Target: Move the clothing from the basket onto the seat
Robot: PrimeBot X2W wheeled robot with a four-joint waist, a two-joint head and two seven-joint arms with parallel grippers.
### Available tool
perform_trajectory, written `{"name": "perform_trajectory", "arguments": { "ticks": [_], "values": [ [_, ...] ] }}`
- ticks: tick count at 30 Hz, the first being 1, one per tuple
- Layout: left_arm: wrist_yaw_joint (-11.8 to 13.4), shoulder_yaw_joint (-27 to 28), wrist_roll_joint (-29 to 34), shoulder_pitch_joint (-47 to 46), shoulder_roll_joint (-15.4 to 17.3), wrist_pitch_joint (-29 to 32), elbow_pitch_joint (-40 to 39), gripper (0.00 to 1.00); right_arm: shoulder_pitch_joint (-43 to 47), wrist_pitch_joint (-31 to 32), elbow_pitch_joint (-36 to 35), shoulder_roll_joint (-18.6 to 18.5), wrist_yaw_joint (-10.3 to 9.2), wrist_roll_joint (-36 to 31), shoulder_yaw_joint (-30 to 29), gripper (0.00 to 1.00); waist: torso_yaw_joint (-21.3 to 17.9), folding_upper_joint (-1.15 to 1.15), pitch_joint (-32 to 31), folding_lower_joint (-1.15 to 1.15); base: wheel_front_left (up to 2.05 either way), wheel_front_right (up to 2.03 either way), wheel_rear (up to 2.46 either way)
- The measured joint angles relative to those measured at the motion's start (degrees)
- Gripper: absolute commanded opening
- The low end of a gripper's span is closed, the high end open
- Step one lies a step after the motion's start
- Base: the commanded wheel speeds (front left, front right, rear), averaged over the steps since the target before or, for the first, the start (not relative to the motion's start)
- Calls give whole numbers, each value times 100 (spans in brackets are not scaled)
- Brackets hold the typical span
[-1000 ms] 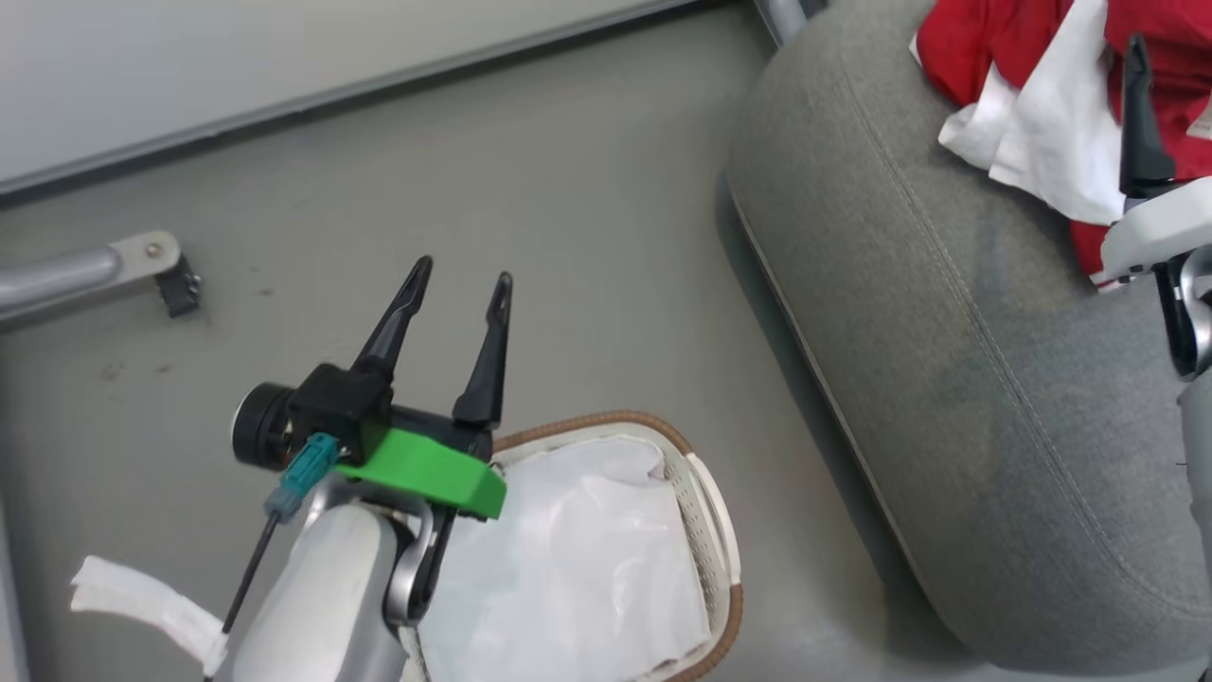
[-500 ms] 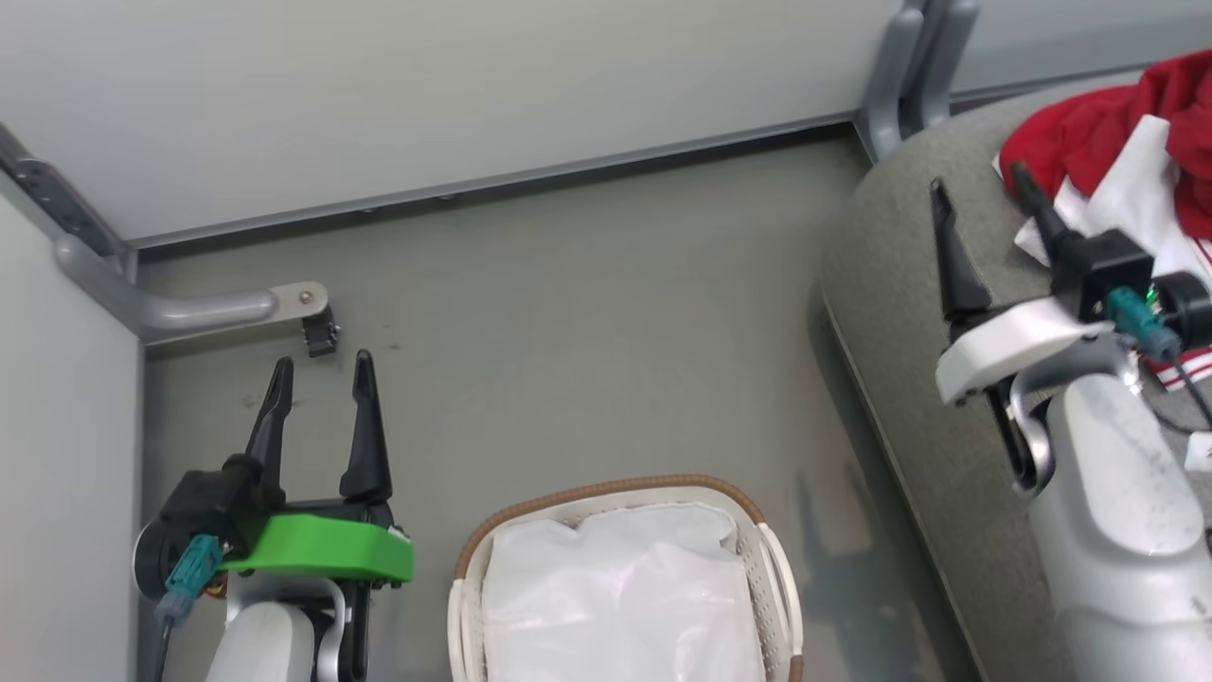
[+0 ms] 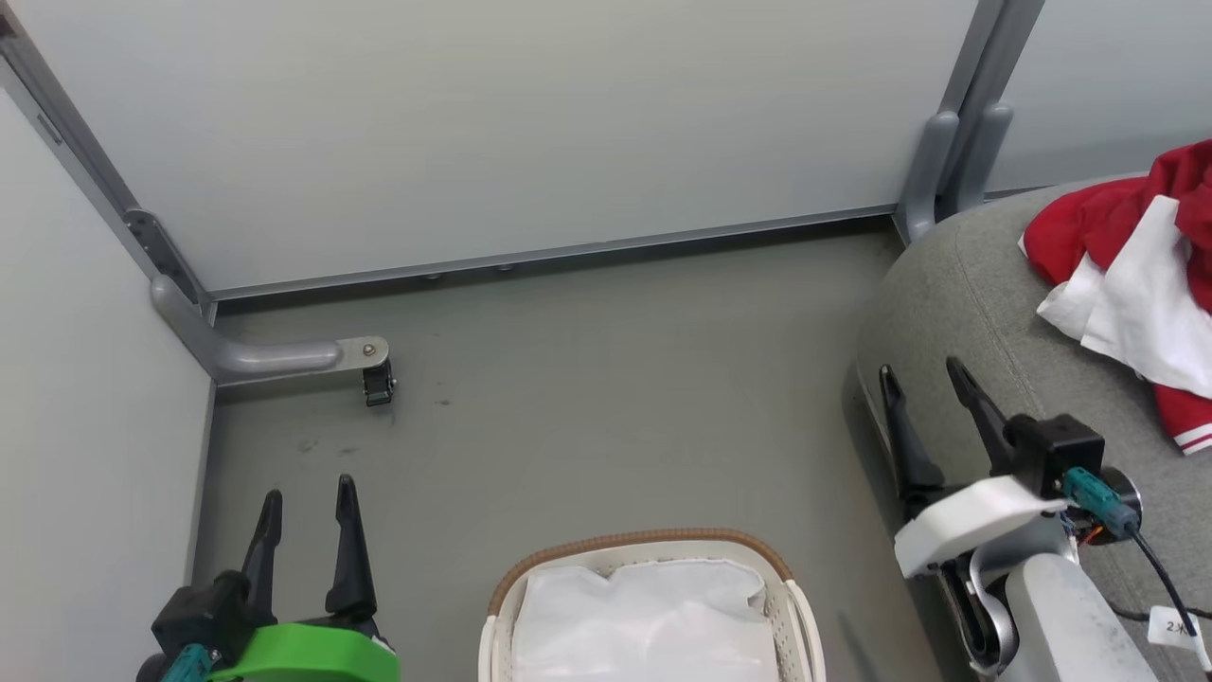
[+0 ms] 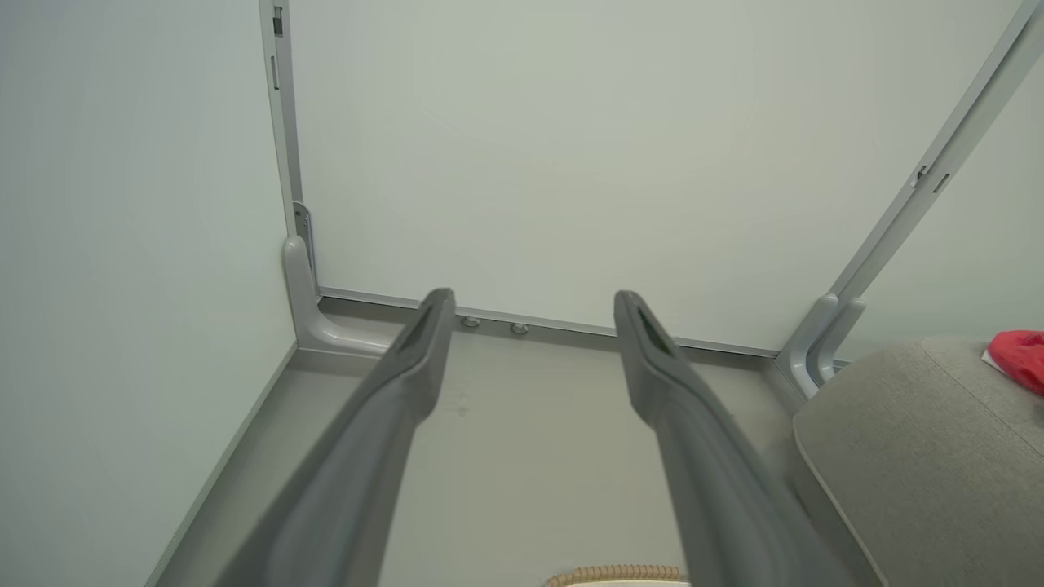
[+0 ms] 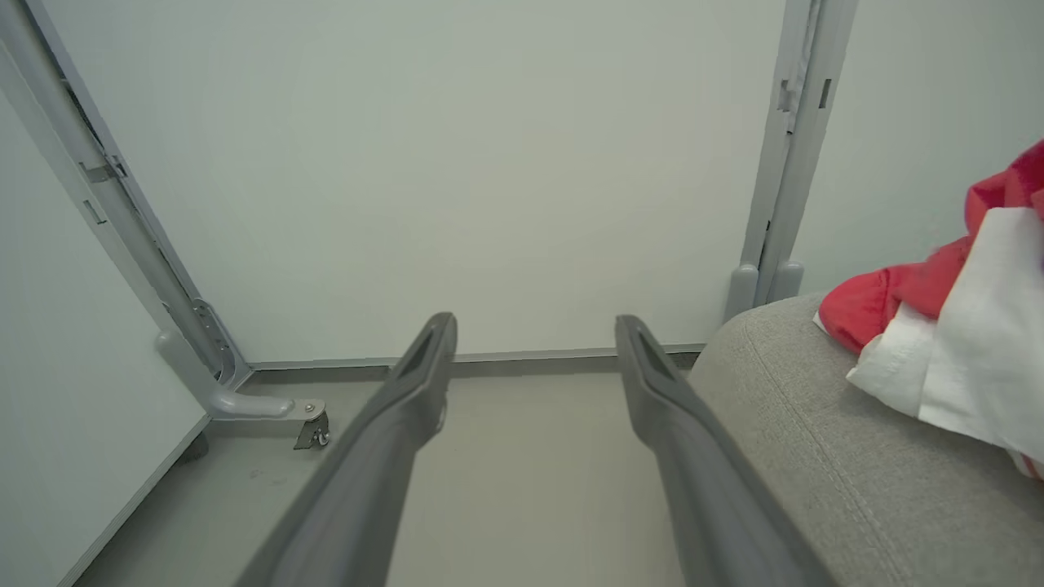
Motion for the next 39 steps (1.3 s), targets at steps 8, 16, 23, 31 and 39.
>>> {"name": "perform_trajectory", "arguments": {
  "ticks": [8,16,23,31,39],
  "values": [
    [8,-187,-45,168,-2,-1,174,100,558,0,-192,-2,0,113,64,100,11,0,-205,0,0,0,0],
    [48,-254,-49,183,-3,0,312,100,680,0,-220,-1,0,62,178,100,-10,0,-286,0,0,0,0],
    [51,-278,-89,183,-3,0,359,100,702,0,-201,-1,0,62,189,100,1,0,-330,0,0,0,0],
    [49,-335,-176,197,-3,0,482,100,790,0,-146,0,0,65,280,100,12,0,-396,0,0,0,0],
    [45,-365,-196,244,-10,32,733,0,975,52,116,41,0,135,296,0,13,0,-415,0,0,0,0]
  ]
}}
